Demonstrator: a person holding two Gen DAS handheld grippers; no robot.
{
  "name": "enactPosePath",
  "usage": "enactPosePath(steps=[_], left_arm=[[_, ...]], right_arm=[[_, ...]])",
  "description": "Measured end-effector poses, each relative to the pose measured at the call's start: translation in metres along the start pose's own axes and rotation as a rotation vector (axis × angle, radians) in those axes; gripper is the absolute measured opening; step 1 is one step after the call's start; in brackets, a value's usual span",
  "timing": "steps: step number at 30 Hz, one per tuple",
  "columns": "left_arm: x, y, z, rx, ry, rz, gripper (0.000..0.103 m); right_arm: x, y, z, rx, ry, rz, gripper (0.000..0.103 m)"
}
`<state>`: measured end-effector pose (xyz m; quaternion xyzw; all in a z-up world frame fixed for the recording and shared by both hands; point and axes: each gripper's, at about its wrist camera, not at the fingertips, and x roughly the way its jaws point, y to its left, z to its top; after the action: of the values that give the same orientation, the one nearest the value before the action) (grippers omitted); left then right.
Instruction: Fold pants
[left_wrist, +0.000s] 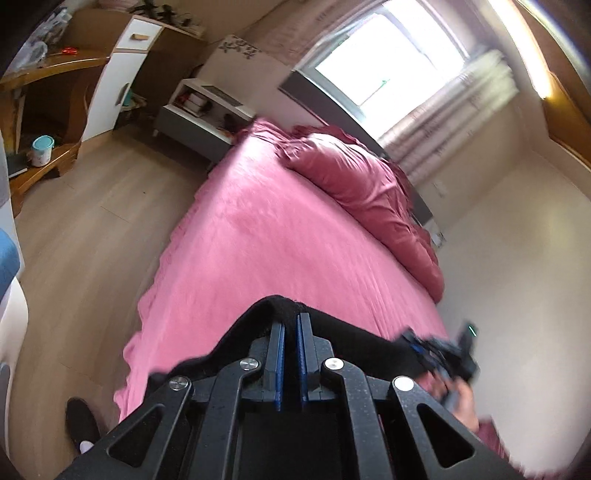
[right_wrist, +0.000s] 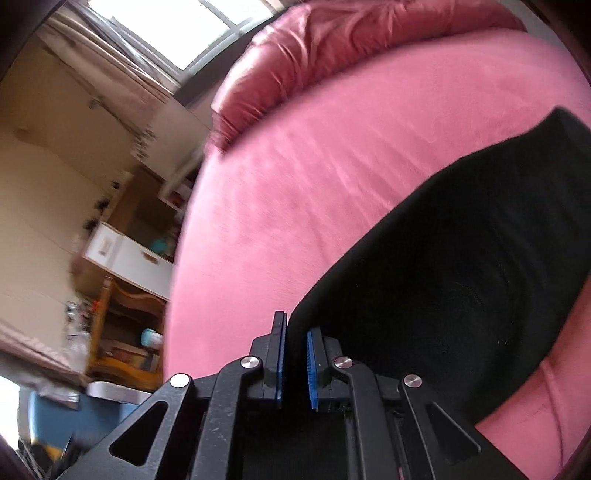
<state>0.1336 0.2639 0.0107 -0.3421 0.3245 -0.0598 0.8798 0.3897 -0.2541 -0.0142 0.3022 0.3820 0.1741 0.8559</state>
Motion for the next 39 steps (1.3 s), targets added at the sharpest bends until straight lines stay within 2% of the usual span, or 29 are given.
enactPosePath(steps=[3,5,8,12,18,23,27,32,36,39], left_arm=[[0.003,0.0,0.022,-0.019,-0.029,0.029,0.006],[-0.001,-0.005,0.024,-0.003,-0.041,0.035,0.006],[-0.013,-0.005,0.012,0.008,-0.037,0.027,0.006],[-0.034,0.004,-0.02,0.012,-0.006,0.037,0.006],[-0.062,0.03,-0.084,-0.009,0.052,0.099,0.006],[-0.069,0.069,-0.134,-0.105,0.114,0.156,0.006],[-0.069,0.088,-0.162,-0.169,0.145,0.186,0.006],[-0.066,0.105,-0.186,-0.218,0.186,0.231,0.006],[-0.061,0.119,-0.194,-0.289,0.216,0.275,0.01],[-0.074,0.121,-0.189,-0.318,0.179,0.328,0.015]], right_arm=[[-0.04,0.007,-0.008,-0.039,-0.051,0.08,0.01],[-0.065,0.01,-0.018,-0.075,-0.067,0.126,0.01],[-0.106,0.003,-0.05,-0.116,-0.064,0.188,0.01],[-0.136,-0.008,-0.103,-0.158,-0.002,0.225,0.009],[-0.156,-0.023,-0.175,-0.211,0.115,0.186,0.009],[-0.15,-0.04,-0.212,-0.215,0.182,0.148,0.009],[-0.147,-0.052,-0.24,-0.238,0.226,0.096,0.008],[-0.14,-0.065,-0.257,-0.239,0.272,0.056,0.008],[-0.13,-0.071,-0.271,-0.269,0.312,0.015,0.008],[-0.129,-0.074,-0.276,-0.282,0.323,0.004,0.007]])
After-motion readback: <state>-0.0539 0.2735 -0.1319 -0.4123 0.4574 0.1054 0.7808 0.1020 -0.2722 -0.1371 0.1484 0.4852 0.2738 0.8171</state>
